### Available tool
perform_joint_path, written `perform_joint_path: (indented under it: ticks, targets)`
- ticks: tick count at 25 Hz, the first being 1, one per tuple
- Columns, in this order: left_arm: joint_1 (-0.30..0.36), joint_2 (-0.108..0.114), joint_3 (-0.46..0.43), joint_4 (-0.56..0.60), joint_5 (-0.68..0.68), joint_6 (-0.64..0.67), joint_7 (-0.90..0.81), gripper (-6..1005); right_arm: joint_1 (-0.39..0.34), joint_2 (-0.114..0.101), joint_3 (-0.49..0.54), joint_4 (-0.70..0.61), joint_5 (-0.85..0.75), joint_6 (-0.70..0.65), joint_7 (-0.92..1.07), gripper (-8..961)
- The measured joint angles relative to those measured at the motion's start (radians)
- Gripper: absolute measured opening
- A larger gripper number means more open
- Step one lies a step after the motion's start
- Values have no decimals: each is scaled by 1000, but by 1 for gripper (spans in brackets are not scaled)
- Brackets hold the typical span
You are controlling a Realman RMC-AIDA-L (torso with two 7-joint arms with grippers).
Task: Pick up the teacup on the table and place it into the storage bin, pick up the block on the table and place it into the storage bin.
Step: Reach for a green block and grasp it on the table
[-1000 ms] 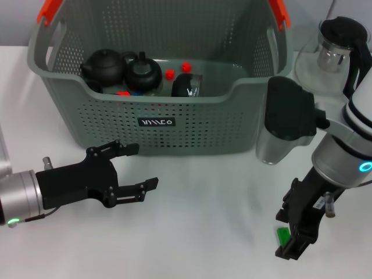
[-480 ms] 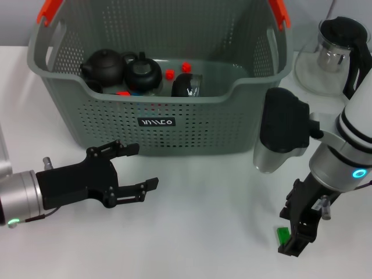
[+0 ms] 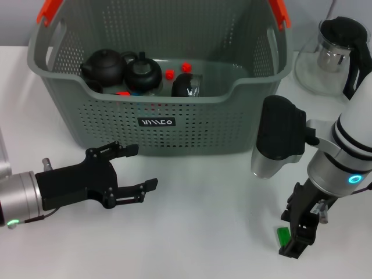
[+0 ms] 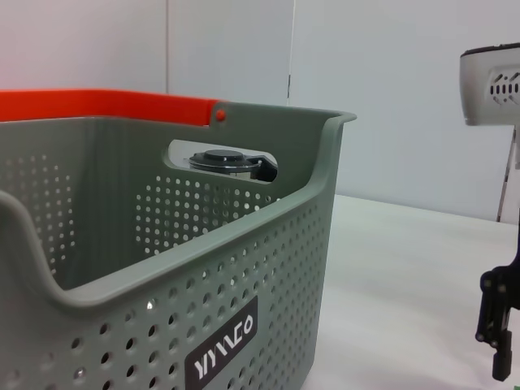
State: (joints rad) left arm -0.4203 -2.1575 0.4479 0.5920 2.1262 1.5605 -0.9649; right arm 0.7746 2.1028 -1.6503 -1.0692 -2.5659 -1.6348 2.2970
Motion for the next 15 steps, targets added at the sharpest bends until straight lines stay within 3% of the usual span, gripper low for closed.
perform_joint_path:
  ticks: [15]
  targets:
    - [5,-1,0,0,1,-13,0,860,0,2,-51,16,-16,51,27,759]
